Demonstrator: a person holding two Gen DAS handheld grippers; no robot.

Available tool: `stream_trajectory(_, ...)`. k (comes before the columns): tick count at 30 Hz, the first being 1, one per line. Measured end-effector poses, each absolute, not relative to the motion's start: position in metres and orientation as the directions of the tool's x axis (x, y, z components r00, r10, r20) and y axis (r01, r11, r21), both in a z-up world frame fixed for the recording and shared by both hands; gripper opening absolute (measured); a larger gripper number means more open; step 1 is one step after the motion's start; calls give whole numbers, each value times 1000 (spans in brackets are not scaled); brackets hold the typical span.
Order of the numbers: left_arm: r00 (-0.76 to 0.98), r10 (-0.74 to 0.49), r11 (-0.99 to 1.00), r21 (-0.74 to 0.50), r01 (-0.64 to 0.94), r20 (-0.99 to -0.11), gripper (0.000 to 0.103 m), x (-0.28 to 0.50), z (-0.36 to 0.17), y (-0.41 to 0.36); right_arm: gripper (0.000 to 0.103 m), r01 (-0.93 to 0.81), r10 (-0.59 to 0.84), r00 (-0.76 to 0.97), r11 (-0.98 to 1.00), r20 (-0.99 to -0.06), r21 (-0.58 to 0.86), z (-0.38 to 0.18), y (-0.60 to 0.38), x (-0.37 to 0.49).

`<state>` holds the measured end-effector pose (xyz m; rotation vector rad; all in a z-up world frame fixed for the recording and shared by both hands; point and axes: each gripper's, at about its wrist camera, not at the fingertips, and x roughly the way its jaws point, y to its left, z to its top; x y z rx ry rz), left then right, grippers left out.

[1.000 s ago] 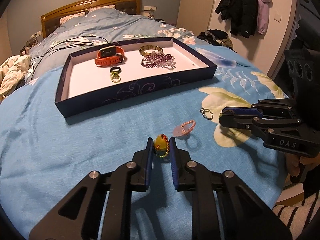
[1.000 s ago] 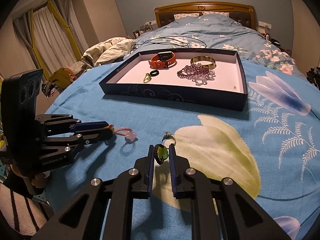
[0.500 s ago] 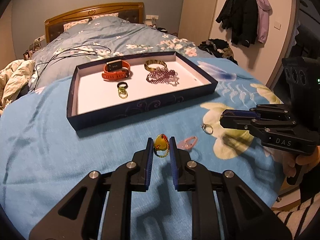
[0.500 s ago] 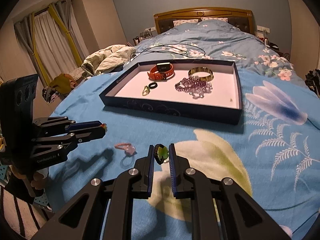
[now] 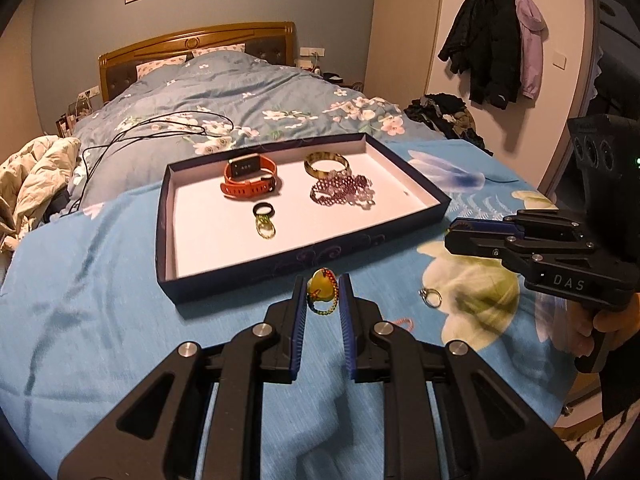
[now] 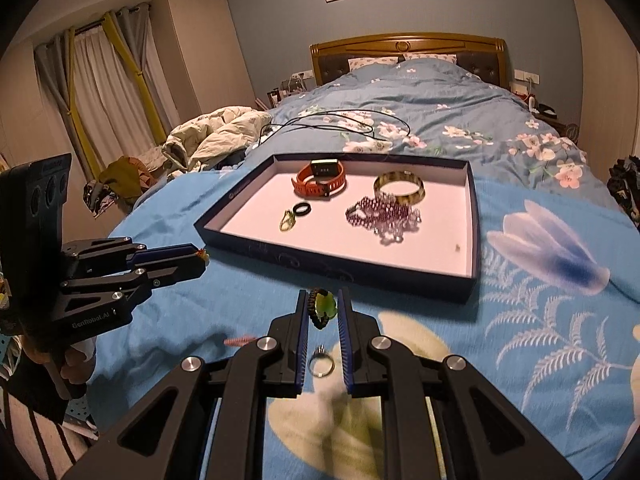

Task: Organize jewelry
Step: 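Carry the duck pendant and green bead ring into the box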

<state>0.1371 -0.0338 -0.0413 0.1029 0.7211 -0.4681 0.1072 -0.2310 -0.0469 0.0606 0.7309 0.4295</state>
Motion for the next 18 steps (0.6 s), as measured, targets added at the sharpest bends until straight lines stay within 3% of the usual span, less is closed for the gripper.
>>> stream_trajectory(18, 674, -374, 898, -69, 434, -637, 16, 167, -31, -32, 13, -357, 381, 682, 918, -624, 170, -37, -233, 143)
